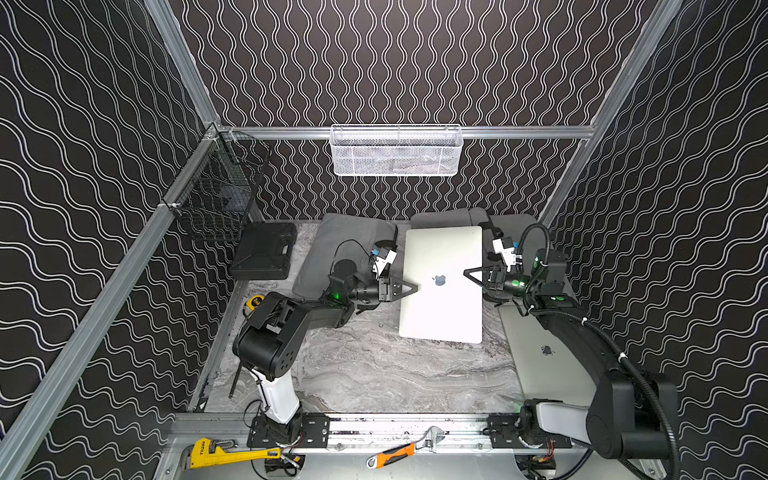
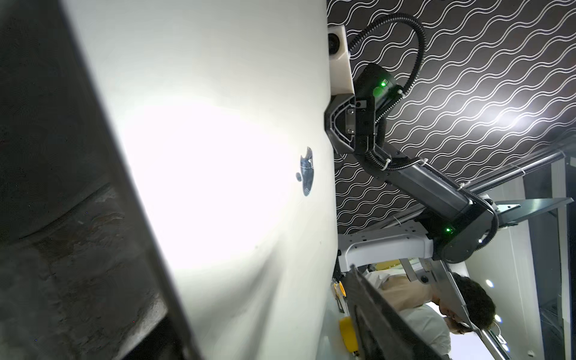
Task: Open the zippered laptop bag and take out the laptop
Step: Place the laptop at the center of the board.
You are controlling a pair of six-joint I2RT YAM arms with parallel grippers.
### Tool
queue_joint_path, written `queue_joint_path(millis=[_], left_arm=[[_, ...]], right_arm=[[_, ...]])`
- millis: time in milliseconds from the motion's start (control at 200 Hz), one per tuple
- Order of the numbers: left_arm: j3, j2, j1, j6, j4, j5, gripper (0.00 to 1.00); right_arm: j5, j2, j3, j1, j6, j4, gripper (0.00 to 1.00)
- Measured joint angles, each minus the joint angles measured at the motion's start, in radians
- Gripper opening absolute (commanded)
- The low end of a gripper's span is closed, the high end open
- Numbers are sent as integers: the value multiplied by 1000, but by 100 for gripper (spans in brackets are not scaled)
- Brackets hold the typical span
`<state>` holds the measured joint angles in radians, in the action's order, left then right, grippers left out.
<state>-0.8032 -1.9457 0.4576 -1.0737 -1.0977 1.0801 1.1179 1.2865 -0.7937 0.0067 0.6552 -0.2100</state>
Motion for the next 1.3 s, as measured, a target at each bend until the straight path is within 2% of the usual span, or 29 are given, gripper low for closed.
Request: queue_joint_path(millis=[155,220,280,415,631,806,956,1301], left_arm=[[19,-21,3,-73,-60,3,15],[28,-37,6,-127,-116,24,6],[40,-44,14,-165,-158,21,0],[77,-55,46,-187,-196,-19,0],[146,-92,122,-180,-239,-77,0],[196,-146,201,-208,-253,-129,0],[228,-185,268,-233,-257,-216,0],[260,-257,336,-254,-273,-340,0]], right_arm=[[26,33,-4,6,17,-31,0],[21,52,-11,5,-17,-21,3],[18,69,-25,1,-45,9,12],[-41,100,-36,-1,-80,89,35],[-170,108,-27,-48,-91,231,50],[-341,75,-26,-112,-127,346,52],[-455,64,-19,-118,-171,406,54],[-654,-27,28,-119,-204,444,56]])
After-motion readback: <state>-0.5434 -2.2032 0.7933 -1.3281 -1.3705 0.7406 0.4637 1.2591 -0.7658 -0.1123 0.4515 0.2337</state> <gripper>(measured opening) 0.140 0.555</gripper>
